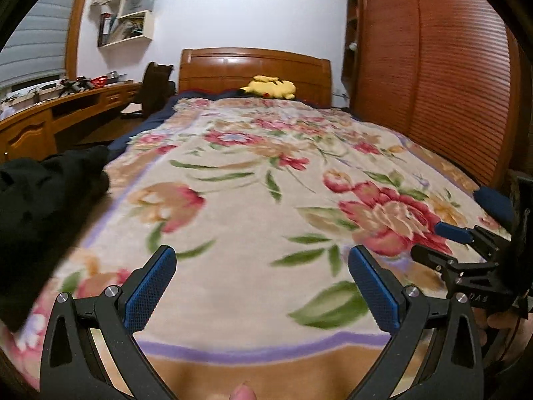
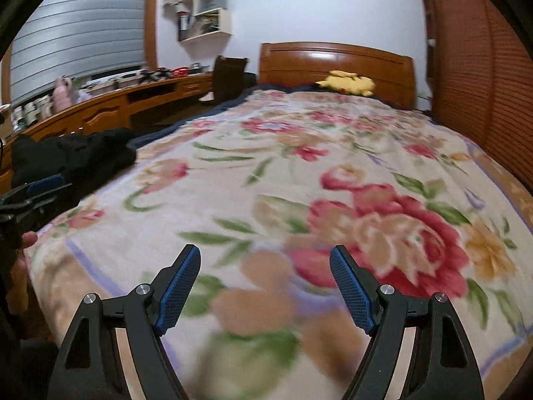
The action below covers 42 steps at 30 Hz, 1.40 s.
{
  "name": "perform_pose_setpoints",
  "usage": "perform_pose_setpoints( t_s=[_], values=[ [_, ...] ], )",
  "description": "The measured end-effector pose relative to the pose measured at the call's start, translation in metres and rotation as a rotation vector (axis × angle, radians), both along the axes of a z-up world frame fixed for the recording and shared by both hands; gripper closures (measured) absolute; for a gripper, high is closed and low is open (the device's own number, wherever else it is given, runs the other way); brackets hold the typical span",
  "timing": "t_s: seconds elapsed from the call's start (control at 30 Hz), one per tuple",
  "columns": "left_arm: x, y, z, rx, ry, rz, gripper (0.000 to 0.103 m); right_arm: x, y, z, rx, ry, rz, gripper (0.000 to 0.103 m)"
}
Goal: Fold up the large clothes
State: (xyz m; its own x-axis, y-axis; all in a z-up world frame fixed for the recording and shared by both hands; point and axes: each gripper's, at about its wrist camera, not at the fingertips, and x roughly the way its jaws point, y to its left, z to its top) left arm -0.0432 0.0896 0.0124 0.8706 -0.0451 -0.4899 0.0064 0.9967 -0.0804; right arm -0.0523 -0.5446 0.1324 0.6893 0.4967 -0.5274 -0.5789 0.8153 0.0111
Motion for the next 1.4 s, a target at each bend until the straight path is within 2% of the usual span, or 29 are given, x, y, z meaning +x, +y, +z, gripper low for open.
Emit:
perform_pose_setpoints(
  t_s=[0.17, 0.53, 0.77, 1.1, 1.4],
  values=[
    [0.006, -0.034, -0.003, 0.008, -0.003, -0.032, 0.0, -0.014, -0.021, 0.005, 0.007, -0.006, -0.063, 0.022],
    [-0.013, -0.078, 0.008, 0.034, -0.103, -0.053, 0.0, -0.063, -0.071, 0.025, 0.088, -0.095, -0.136, 0.022],
    [-0.022, -0.083, 0.01, -0.004, -0.115, -0.063, 0.0, -0.094, -0.093, 0.027, 0.125, -0.139, -0.155, 0.022],
    [-0.04, -0.077, 0.013, 0.001, -0.141, -0.025, 0.0, -0.095, -0.103, 0.015, 0.143, -0.171, -0.147, 0.022],
    [-0.041, -0.056, -0.001, -0.001, -0.115, 0.014, 0.0, -0.09, -0.103, 0.006, 0.123, -0.199, -0.14, 0.022]
  ],
)
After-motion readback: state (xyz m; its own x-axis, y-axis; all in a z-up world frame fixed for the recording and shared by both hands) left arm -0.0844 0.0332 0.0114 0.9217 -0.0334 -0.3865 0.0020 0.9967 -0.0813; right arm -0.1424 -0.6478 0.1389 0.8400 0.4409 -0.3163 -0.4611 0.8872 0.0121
